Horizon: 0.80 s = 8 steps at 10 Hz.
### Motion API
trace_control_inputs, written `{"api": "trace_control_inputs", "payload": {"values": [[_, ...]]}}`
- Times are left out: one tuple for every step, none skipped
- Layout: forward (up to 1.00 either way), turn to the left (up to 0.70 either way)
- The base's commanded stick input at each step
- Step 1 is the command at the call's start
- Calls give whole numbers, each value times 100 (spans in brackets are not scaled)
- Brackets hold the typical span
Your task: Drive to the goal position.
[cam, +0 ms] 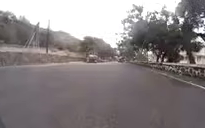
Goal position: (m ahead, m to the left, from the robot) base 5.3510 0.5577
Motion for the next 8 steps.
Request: {"api": "trace_control_inputs", "payload": {"values": [[70, 0], [70, 0], [70, 0], [70, 0], [70, 0], [70, 0], [70, 0], [70, 0]]}}
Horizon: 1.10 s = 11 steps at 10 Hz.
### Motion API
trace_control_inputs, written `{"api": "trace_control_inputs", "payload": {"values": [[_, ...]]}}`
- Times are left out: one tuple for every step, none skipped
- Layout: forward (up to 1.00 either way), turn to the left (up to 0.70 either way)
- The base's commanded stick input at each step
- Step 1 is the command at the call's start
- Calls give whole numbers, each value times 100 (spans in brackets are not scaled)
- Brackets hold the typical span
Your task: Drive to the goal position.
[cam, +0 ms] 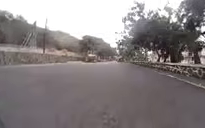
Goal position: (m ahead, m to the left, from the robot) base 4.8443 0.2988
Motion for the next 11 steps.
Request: {"api": "trace_control_inputs", "payload": {"values": [[70, 0], [70, 0], [70, 0], [70, 0], [70, 0], [70, 0], [70, 0], [70, 0], [70, 0], [70, 0], [70, 0]]}}
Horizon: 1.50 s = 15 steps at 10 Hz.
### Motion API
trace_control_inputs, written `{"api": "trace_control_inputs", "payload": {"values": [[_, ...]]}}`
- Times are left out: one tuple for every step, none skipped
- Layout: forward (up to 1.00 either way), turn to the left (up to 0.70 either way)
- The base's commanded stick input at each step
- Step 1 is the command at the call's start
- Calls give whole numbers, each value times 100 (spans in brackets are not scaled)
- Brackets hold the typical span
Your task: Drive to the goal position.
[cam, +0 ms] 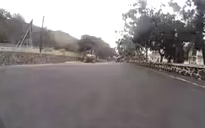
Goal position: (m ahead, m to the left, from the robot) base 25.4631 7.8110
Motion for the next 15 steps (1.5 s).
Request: {"api": "trace_control_inputs", "payload": {"values": [[70, 0], [70, 0], [70, 0], [70, 0], [70, 0], [70, 0], [70, 0], [70, 0], [70, 0], [70, 0], [70, 0], [70, 0], [70, 0], [70, 0], [70, 0]]}}
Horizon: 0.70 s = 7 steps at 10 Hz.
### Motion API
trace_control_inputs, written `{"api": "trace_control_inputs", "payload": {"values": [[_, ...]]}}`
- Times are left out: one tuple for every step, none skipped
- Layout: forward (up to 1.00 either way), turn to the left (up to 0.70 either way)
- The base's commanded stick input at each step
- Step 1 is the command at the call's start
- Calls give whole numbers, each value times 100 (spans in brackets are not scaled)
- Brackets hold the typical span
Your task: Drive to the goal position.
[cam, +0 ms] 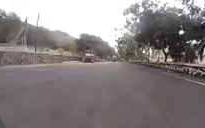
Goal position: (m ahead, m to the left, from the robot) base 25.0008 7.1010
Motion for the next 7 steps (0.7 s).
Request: {"api": "trace_control_inputs", "payload": {"values": [[70, 0], [70, 0], [70, 0], [70, 0], [70, -12], [70, -23], [70, -20]]}}
